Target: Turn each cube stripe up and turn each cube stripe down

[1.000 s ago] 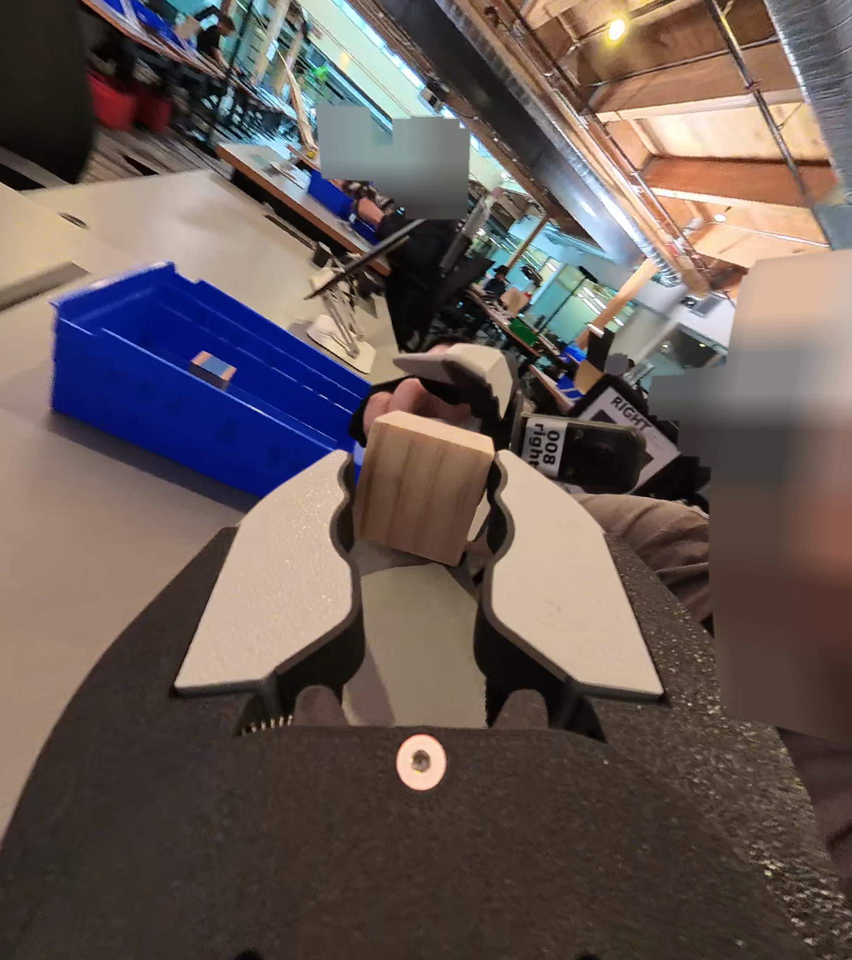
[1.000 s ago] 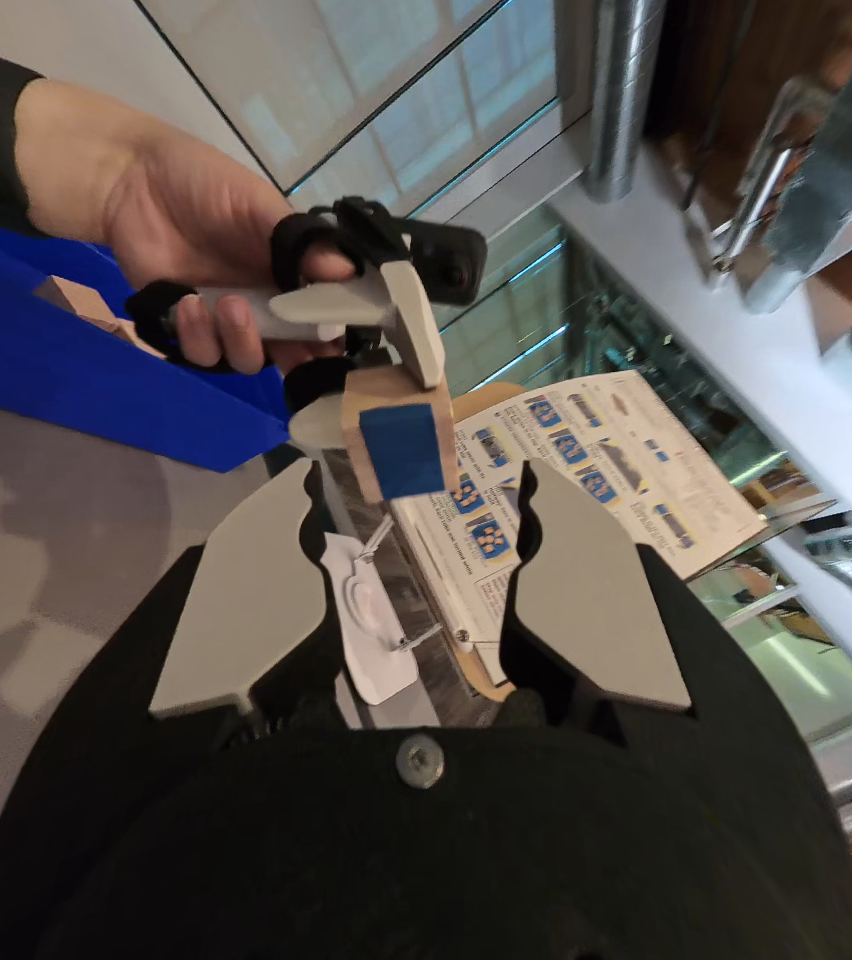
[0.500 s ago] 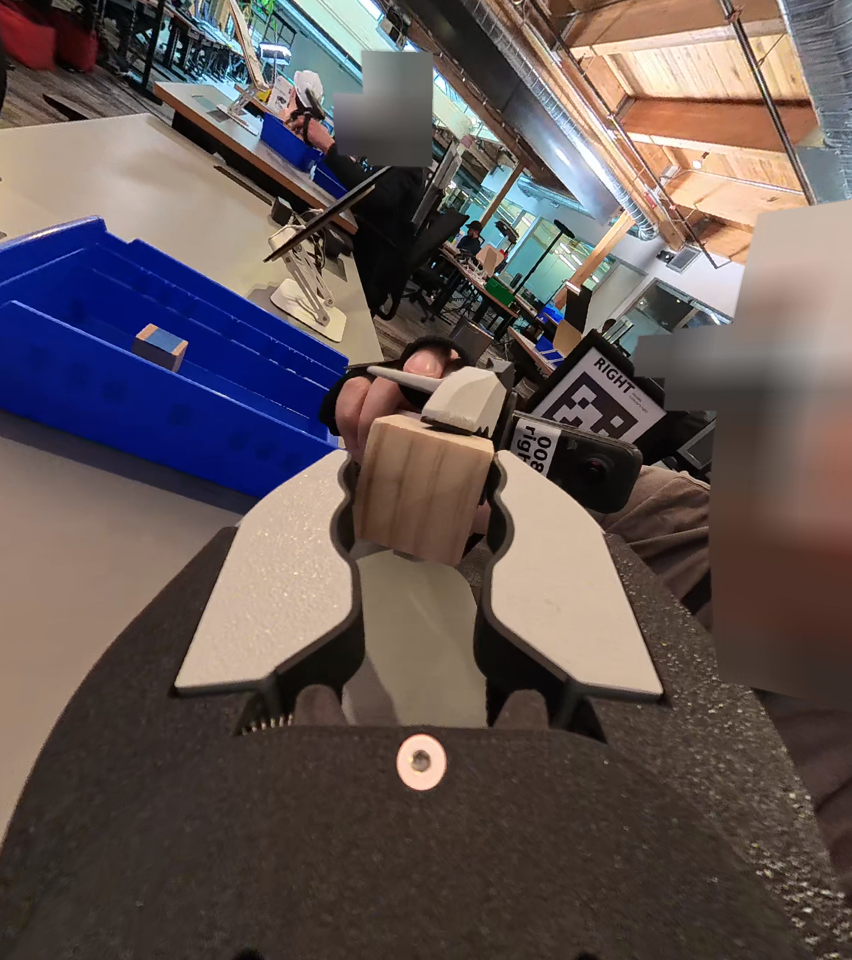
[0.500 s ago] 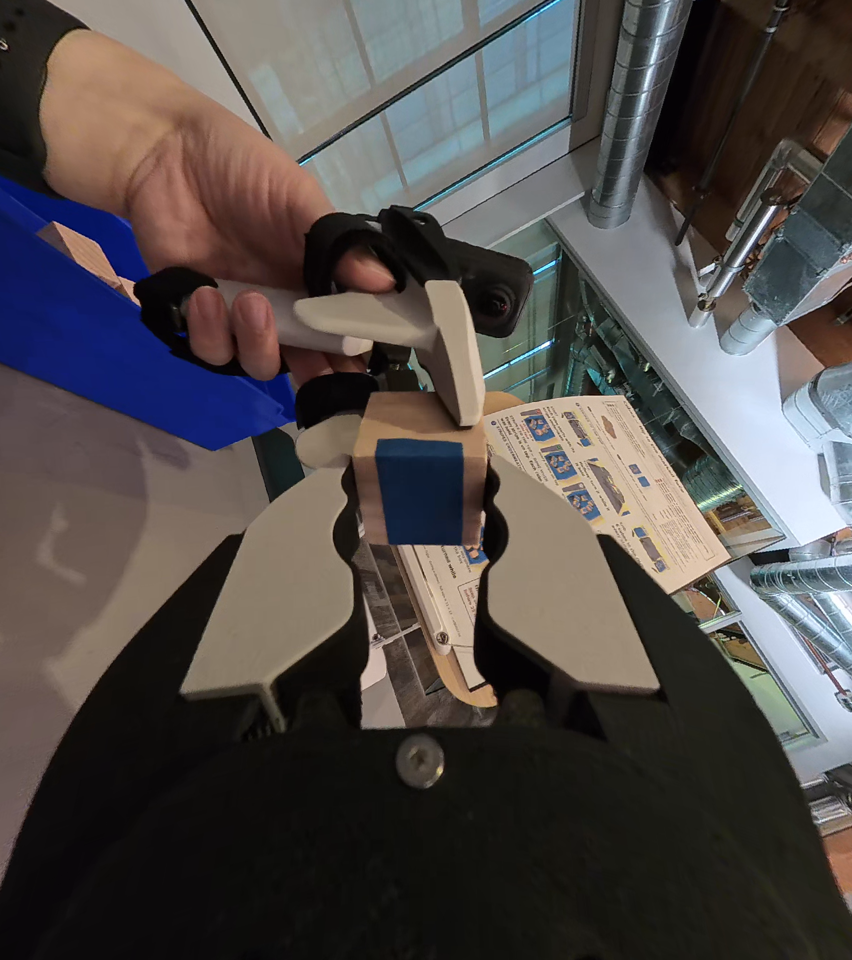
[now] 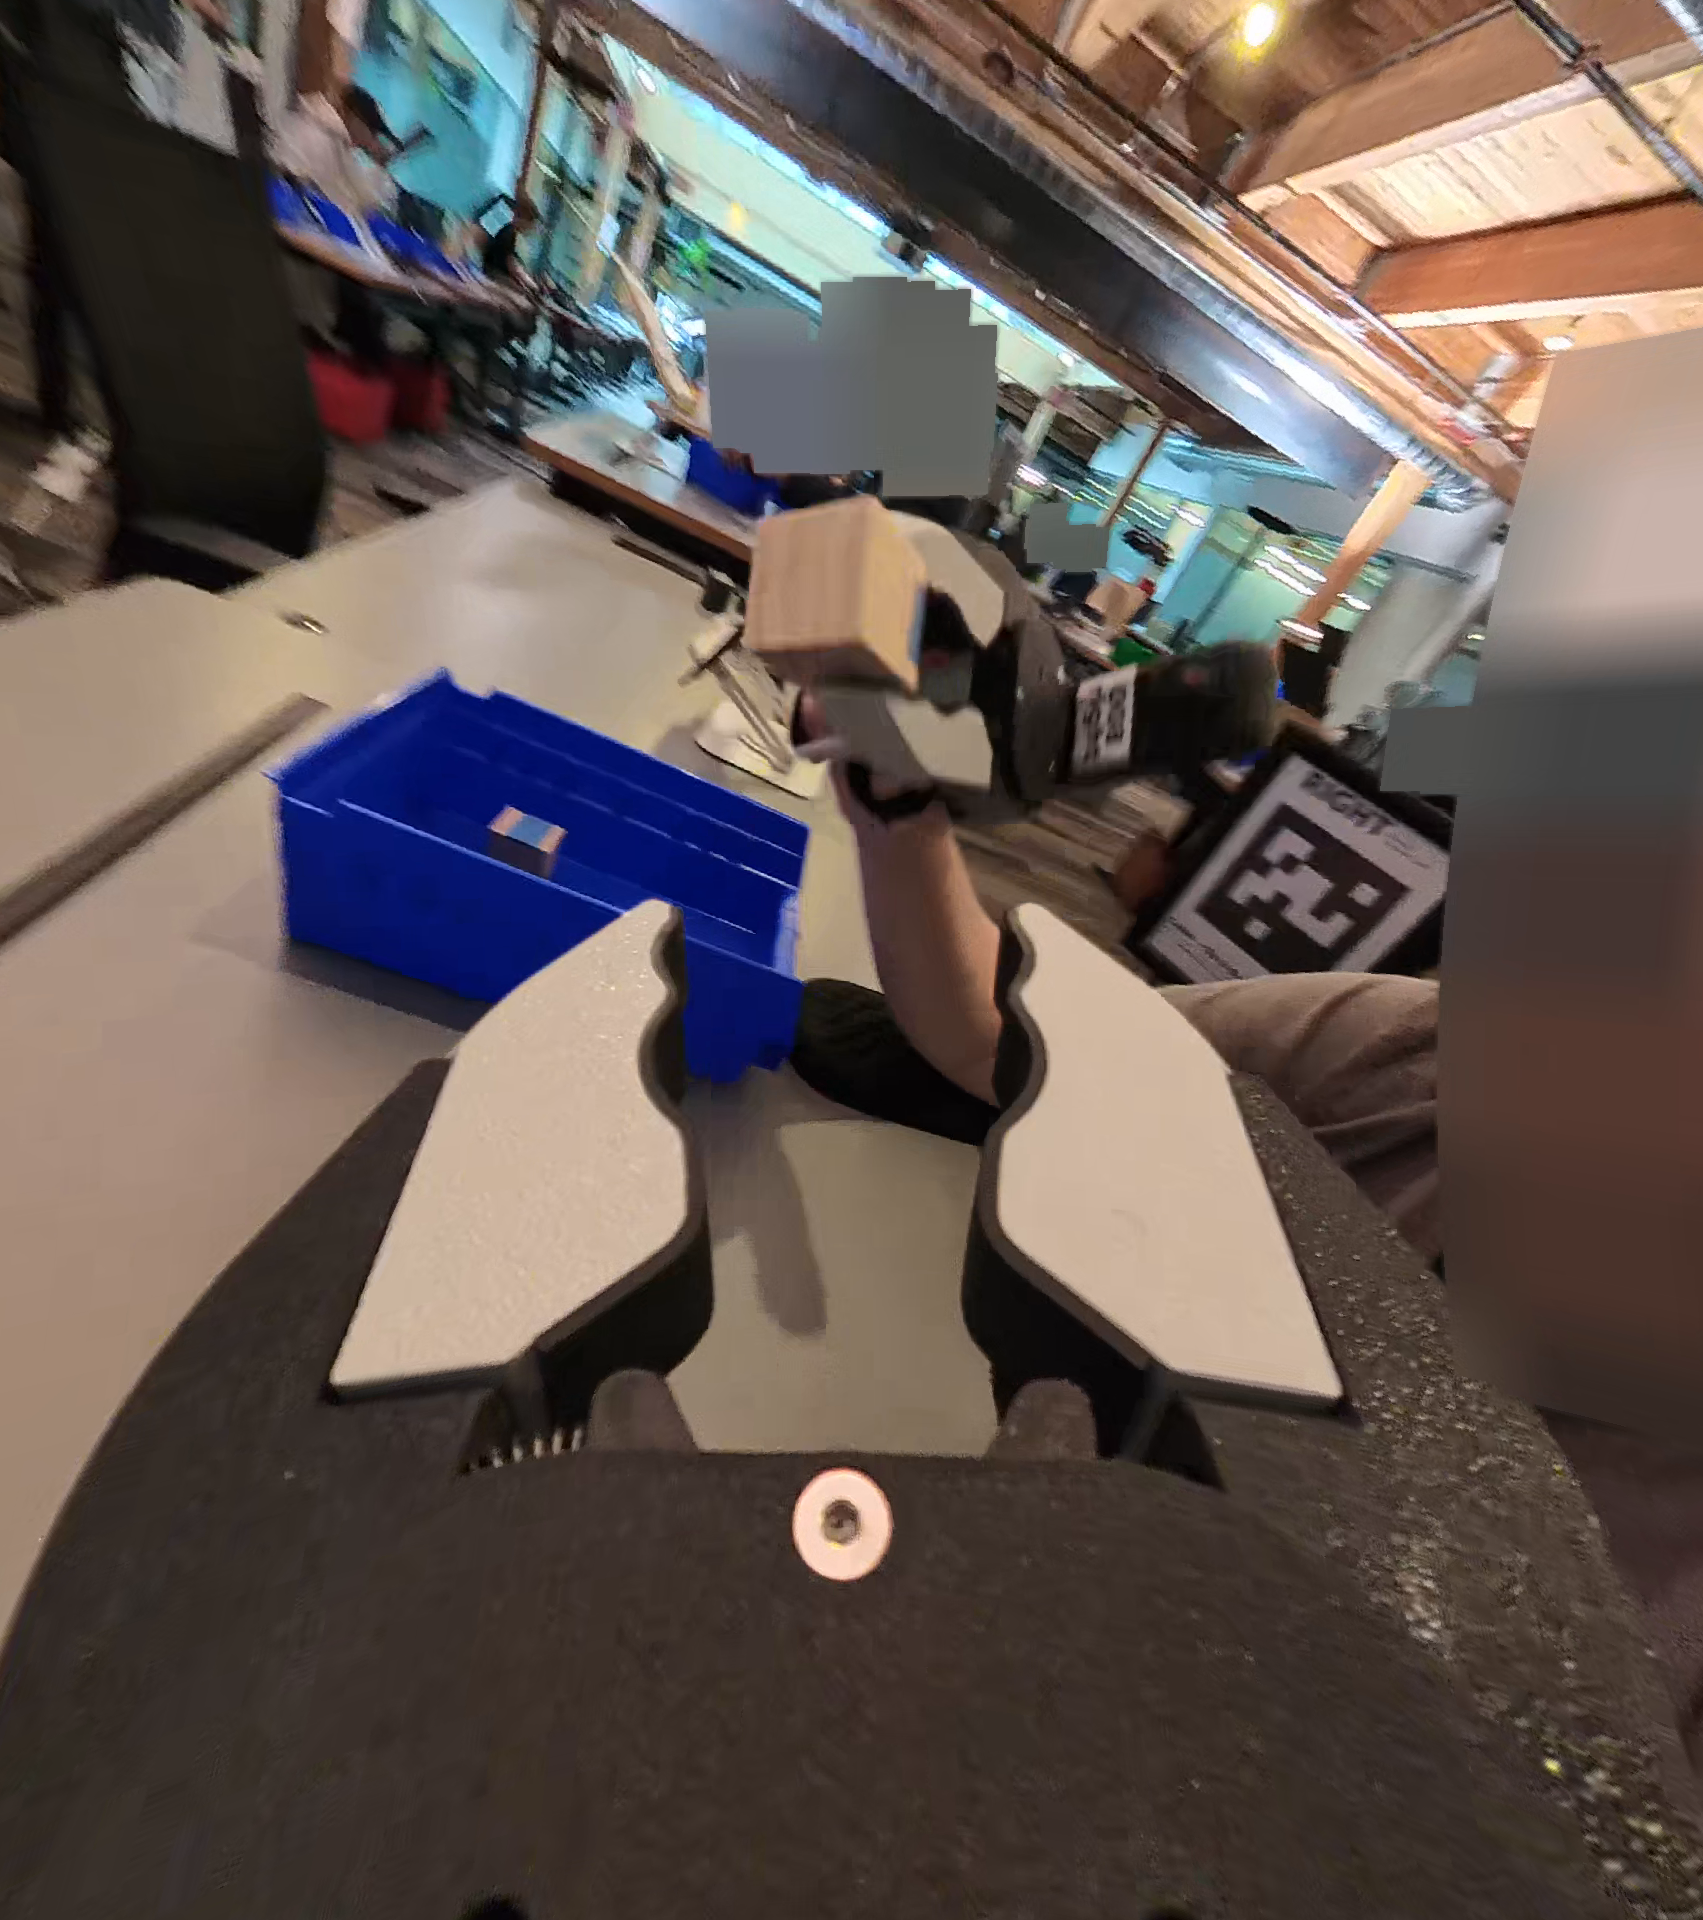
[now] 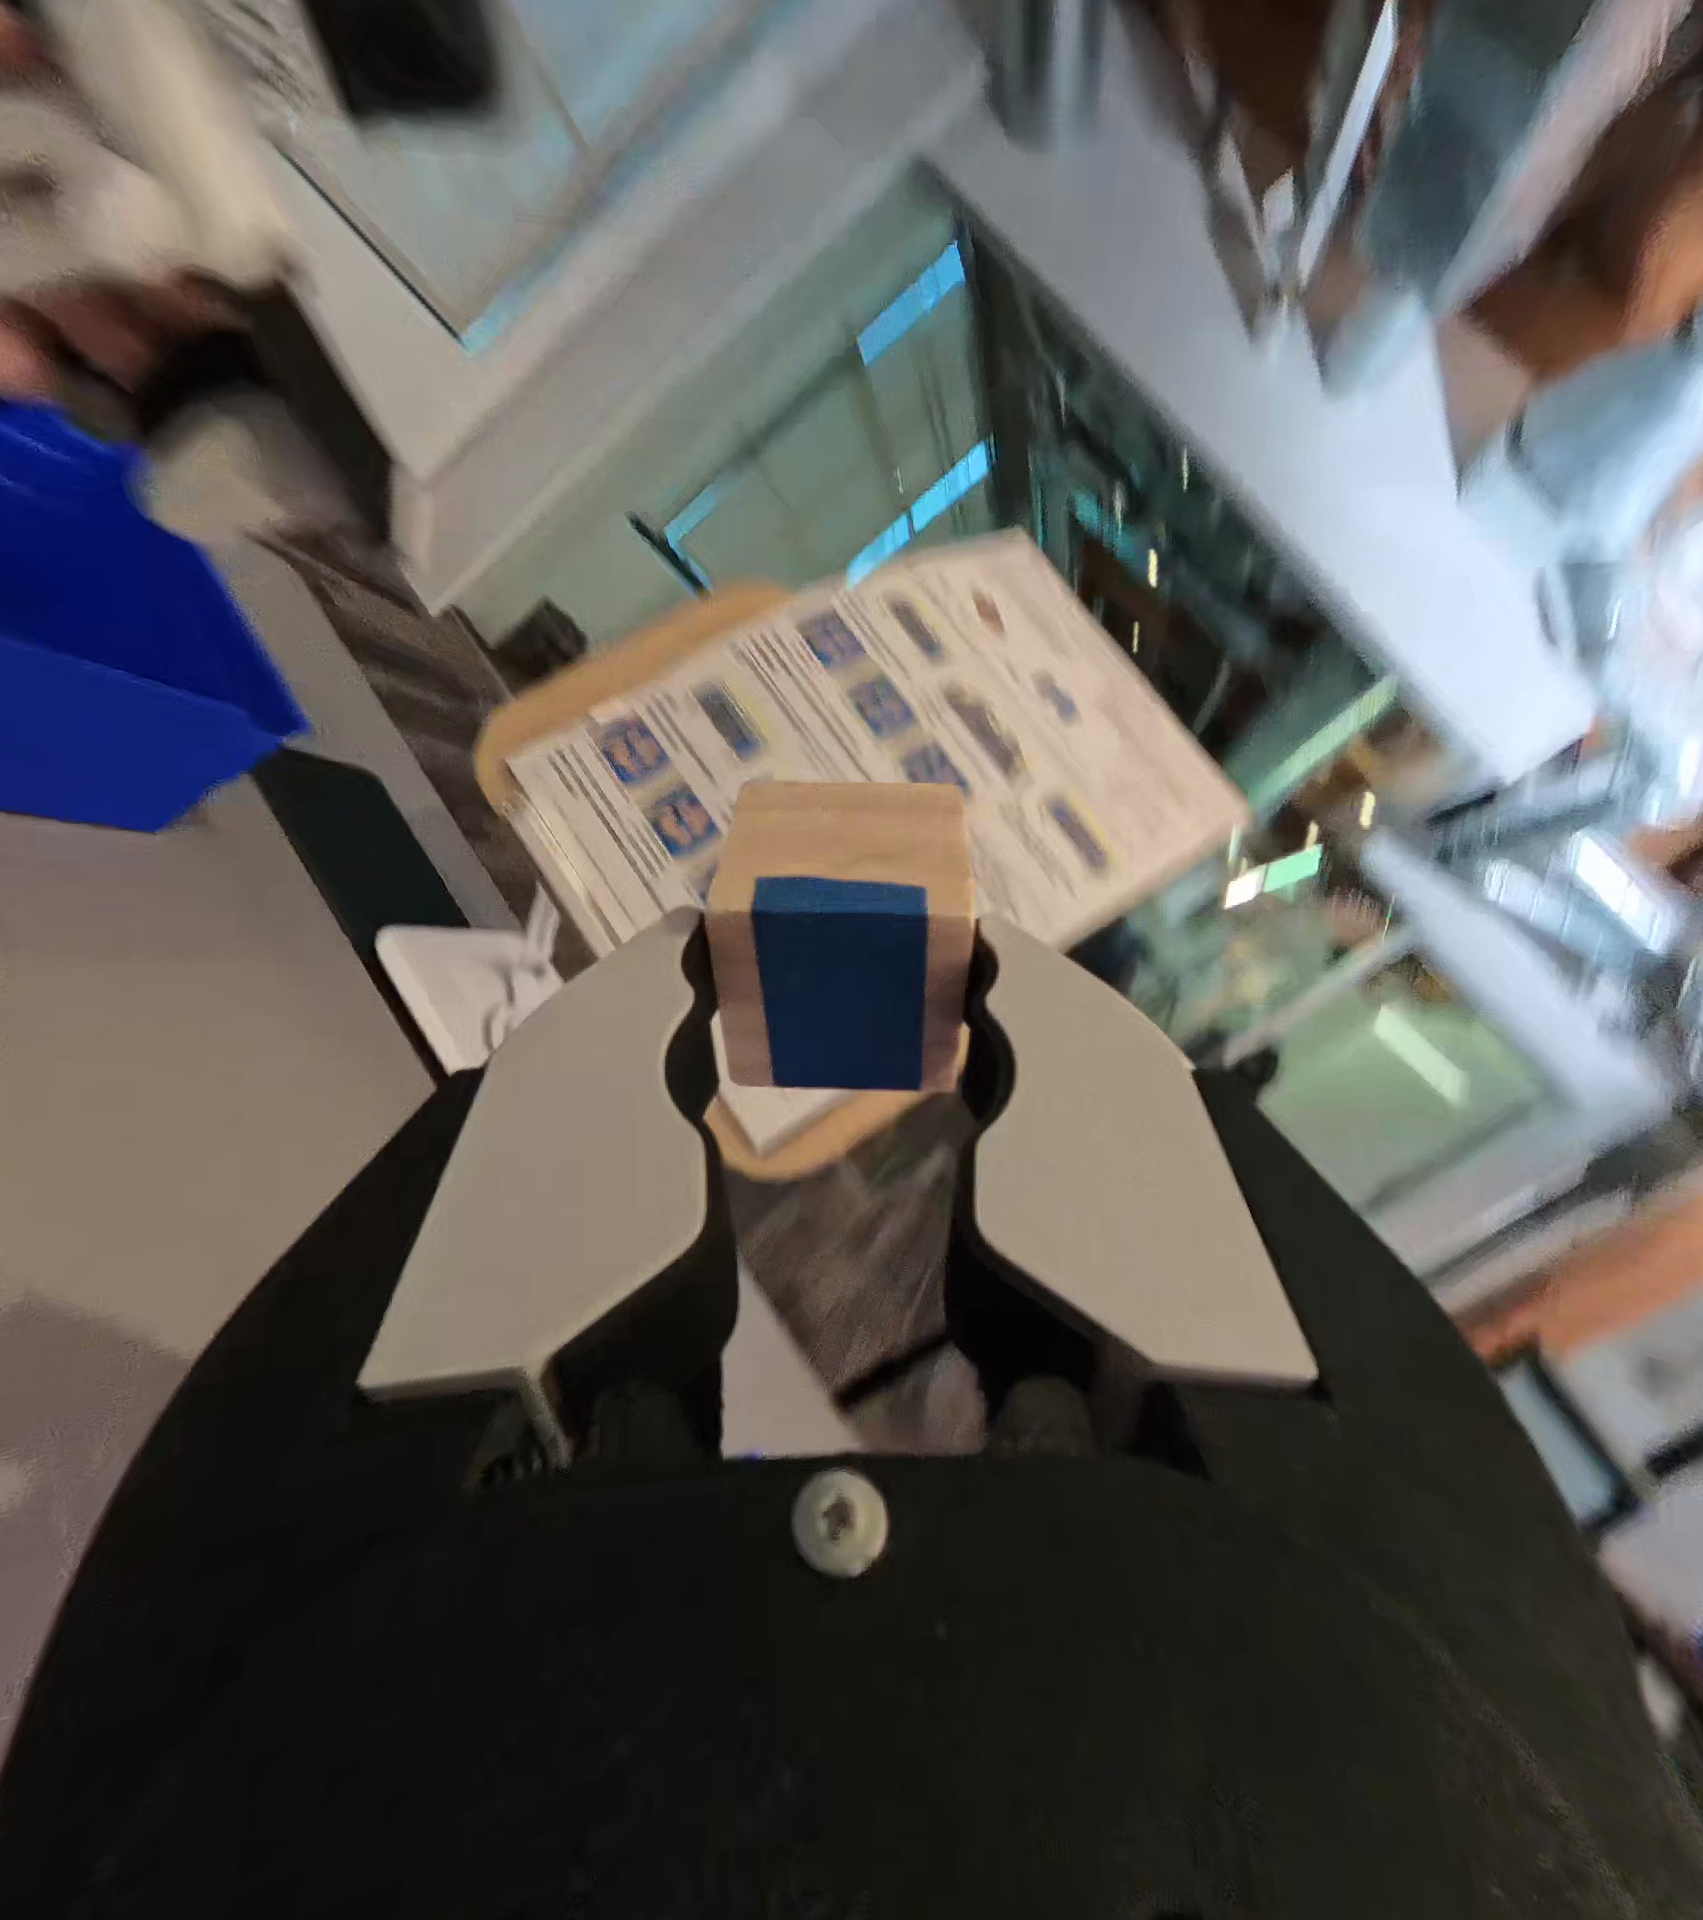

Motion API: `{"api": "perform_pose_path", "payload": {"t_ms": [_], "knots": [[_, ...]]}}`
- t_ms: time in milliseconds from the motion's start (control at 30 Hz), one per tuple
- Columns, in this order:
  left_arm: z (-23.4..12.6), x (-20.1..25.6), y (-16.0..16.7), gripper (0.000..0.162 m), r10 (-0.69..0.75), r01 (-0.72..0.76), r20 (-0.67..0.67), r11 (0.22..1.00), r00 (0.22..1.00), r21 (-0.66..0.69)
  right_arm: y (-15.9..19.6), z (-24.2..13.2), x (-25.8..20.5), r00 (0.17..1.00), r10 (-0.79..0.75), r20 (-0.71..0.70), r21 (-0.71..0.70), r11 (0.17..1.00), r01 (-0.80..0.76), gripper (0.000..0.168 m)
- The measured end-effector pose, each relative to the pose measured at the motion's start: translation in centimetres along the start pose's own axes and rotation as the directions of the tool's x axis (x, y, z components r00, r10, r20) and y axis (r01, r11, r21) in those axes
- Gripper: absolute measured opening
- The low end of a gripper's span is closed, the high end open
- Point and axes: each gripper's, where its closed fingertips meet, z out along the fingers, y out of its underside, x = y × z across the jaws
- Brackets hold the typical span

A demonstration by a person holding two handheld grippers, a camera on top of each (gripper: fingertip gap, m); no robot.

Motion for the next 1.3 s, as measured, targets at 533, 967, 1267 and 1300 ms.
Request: {"api": "perform_pose_path", "payload": {"t_ms": [533, 967, 1267, 1300], "knots": [[-2.8, 1.5, -0.8, 0.048, 0.137, -0.128, 0.218, 0.990, 0.966, -0.058, 28.8, -8.0, -3.9, 0.555, 0.750, -0.359, -0.886, -0.087, -0.456, 0.046], [-3.3, 0.3, -1.3, 0.049, 0.147, -0.141, 0.297, 0.989, 0.944, -0.039, 34.1, -10.1, -8.6, 0.618, 0.670, -0.411, -0.912, -0.295, -0.286, 0.047], [-2.7, -0.2, 0.3, 0.048, 0.084, -0.054, 0.284, 0.992, 0.955, -0.111, 34.6, -9.4, -7.7, 0.641, 0.650, -0.409, -0.911, -0.255, -0.323, 0.050], [-2.9, -0.2, 0.2, 0.048, 0.081, -0.053, 0.284, 0.993, 0.955, -0.104, 34.3, -9.0, -7.3, 0.642, 0.653, -0.402, -0.913, -0.231, -0.337, 0.051]]}}
